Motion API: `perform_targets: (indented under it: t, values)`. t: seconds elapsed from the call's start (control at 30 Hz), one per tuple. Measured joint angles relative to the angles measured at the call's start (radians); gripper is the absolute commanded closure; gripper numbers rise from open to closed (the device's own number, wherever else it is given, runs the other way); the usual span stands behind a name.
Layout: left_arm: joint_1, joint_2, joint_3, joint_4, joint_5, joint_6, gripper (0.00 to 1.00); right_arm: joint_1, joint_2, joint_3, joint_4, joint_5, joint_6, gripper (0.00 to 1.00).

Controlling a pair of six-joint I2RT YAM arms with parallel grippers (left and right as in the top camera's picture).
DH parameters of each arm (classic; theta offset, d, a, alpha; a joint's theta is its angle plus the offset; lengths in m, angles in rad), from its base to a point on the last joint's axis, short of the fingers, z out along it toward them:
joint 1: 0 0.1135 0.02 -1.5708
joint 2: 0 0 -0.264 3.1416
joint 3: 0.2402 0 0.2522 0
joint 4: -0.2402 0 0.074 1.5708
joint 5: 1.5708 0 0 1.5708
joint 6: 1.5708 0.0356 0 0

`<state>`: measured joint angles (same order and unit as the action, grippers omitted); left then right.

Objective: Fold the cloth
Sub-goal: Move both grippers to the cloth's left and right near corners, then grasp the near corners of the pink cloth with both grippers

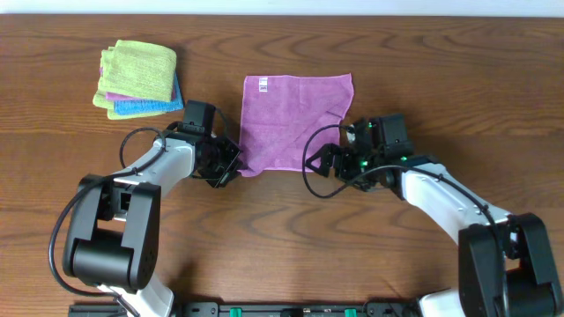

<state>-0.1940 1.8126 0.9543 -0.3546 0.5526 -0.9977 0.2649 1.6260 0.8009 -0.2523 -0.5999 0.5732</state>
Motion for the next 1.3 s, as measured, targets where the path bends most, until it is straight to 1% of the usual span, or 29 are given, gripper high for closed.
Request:
perform_targets:
  t: [0.1, 0.3, 0.4, 0.5, 0.77, 0.83, 0.97, 1.07, 1.23, 1.27, 1.3]
  values:
    - [0.000, 0.000, 0.000, 0.000, 0.000, 0.000, 0.94, 0.011, 0.000, 0.000, -0.004, 0.034, 0.007, 0.05]
    - [0.000, 0.000, 0.000, 0.000, 0.000, 0.000, 0.94, 0.011, 0.003, 0.000, -0.005, 0.127, 0.012, 0.05]
    - [0.000, 0.000, 0.000, 0.000, 0.000, -0.001, 0.94, 0.011, 0.031, 0.000, 0.028, 0.150, 0.016, 0.09]
    - [0.000, 0.000, 0.000, 0.000, 0.001, 0.000, 0.94, 0.011, 0.069, 0.000, 0.066, 0.150, 0.027, 0.09]
    - [0.000, 0.000, 0.000, 0.000, 0.001, -0.001, 0.94, 0.012, 0.095, 0.000, 0.130, 0.155, 0.069, 0.21]
    - [0.000, 0.000, 0.000, 0.001, 0.002, -0.001, 0.94, 0.013, 0.098, 0.000, 0.135, 0.157, 0.076, 0.29]
    - [0.000, 0.000, 0.000, 0.000, 0.009, -0.001, 0.94, 0.024, 0.107, 0.000, 0.138, 0.164, 0.092, 0.36]
    - [0.000, 0.000, 0.000, 0.000, 0.013, -0.001, 0.94, 0.043, 0.121, 0.000, 0.164, 0.171, 0.100, 0.49]
    - [0.000, 0.000, 0.000, 0.000, 0.017, -0.001, 0.94, 0.050, 0.151, 0.003, 0.198, 0.158, 0.099, 0.64]
    - [0.000, 0.000, 0.000, 0.000, 0.018, 0.000, 0.94, 0.050, 0.154, 0.004, 0.198, 0.160, 0.098, 0.74]
    - [0.000, 0.000, 0.000, 0.000, 0.018, -0.001, 0.94, 0.050, 0.158, 0.004, 0.198, 0.164, 0.097, 0.91]
